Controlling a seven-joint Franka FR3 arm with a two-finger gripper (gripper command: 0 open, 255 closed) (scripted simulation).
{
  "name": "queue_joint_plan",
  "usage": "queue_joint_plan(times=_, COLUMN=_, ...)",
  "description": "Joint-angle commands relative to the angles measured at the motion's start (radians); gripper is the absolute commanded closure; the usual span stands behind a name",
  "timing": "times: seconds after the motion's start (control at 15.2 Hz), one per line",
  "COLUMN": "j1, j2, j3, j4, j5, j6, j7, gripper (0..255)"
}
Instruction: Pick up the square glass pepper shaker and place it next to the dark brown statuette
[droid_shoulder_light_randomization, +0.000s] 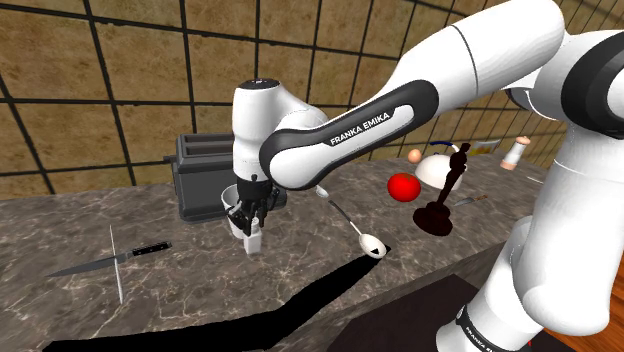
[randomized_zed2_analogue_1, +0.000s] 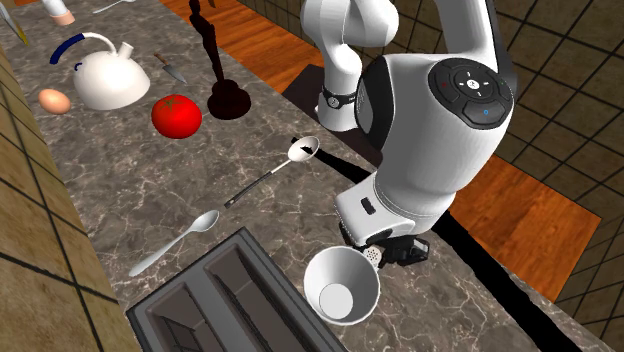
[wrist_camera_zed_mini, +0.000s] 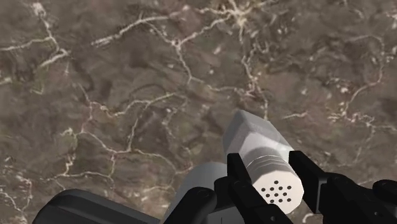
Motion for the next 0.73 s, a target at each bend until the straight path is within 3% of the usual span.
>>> queue_joint_plan(times=0.0, j1=-0.001, j2=-0.011, j3=0.002, j4=0.011, j5=0.007, j6=-0.021, j7=-0.005, gripper=255)
queue_joint_plan(times=0.66, j1=-0.005, j2=-0.068, j3=0.006, j4=0.082, j5=0.04, j6=-0.143, j7=-0.034, gripper=255)
